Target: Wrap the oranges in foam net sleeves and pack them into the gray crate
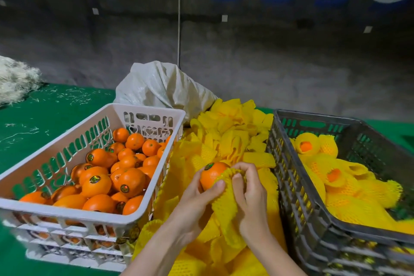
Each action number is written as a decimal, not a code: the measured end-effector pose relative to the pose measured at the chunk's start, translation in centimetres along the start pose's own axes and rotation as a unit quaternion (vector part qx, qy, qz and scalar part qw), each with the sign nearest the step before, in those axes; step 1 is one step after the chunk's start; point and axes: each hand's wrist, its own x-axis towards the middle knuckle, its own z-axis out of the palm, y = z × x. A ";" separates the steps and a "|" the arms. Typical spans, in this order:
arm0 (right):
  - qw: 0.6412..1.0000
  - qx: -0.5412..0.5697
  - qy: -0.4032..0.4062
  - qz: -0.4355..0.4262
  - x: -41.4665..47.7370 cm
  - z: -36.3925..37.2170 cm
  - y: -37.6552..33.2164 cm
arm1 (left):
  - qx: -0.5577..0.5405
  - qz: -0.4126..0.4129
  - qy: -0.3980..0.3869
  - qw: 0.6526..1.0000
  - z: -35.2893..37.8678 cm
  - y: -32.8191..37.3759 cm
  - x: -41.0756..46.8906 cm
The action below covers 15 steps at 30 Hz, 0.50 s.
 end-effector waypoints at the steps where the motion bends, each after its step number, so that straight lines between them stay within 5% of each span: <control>1: 1.000 0.004 0.004 -0.003 -0.2 0.0 -0.2 | 0.012 0.022 0.005 1.000 -0.2 0.0 0.0; 7: 0.996 0.075 -0.010 0.039 -0.6 0.4 -1.0 | 0.153 0.140 0.055 0.977 0.0 0.5 0.0; 12: 0.986 0.134 0.036 0.090 0.1 -0.1 -1.0 | 0.045 0.073 -0.084 0.993 -0.3 0.6 -0.4; 15: 0.981 0.173 -0.040 0.080 0.4 -0.7 -0.9 | 0.080 0.072 -0.059 0.992 -0.8 1.0 0.0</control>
